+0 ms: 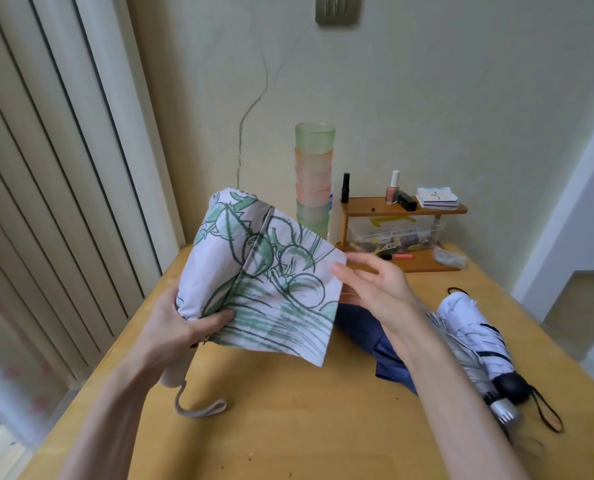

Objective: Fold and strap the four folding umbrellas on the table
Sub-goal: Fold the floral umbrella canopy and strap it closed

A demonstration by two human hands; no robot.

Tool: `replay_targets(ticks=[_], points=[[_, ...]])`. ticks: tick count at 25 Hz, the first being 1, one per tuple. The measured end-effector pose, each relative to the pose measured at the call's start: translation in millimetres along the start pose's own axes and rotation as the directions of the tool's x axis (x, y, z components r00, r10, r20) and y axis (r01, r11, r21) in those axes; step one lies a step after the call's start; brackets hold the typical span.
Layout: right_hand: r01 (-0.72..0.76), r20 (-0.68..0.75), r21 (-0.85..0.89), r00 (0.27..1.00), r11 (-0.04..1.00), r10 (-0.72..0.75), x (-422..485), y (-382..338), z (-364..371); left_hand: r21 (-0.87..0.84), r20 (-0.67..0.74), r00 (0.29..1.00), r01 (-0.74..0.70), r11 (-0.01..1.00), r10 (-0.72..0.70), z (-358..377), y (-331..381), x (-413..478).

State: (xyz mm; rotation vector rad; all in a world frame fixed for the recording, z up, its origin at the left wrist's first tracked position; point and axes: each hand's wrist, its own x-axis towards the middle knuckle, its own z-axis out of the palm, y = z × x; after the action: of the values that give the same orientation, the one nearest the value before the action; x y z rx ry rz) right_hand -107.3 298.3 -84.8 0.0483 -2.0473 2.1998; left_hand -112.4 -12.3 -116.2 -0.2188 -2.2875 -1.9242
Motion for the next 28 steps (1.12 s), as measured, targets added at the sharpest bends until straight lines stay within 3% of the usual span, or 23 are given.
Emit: replay_targets(ticks=[3,8,13,16,19,23,28], points=[[0.069,-0.092,-0.123,0.993,0.99,-0.08,-3,5,6,-0.026,0.009,1.0,-0.002,1.0,0.002,1,-1,0],[0.189,-0.13,-0.055,0.972,0.98,-0.195,-1,-1,5,-0.064,-0.034,0.999,0.003,0.998,-0.005,7,-7,1],[0.195,-0.153,0.068,0.971,0.979,-0.182,-3,-4,11,-0.073,-0.047,0.997,-0.058,0.996,0.055,21,-6,1],[0.305,-0.145,-0.026,0.941,0.952,-0.306,-1,-5,4,-0.051,-0.047,0.996,-0.083,0.995,0.08,21,-6,1],[0.414,0.04,-0.257,0.907,0.873,-0.418,2,-6,-9,-0.017,-0.063,0.993,-0.105,0.994,0.104,12,-4,0],[0.315,0.137,-0.451,0.949,0.835,-0.284,5,-6,-19,0.063,-0.036,0.989,-0.144,0.988,0.147,0,-2,0],[0.146,0.012,-0.633,0.984,0.76,-0.179,7,-2,-32,0.084,-0.058,0.988,-0.137,0.987,0.142,-6,-2,-1]])
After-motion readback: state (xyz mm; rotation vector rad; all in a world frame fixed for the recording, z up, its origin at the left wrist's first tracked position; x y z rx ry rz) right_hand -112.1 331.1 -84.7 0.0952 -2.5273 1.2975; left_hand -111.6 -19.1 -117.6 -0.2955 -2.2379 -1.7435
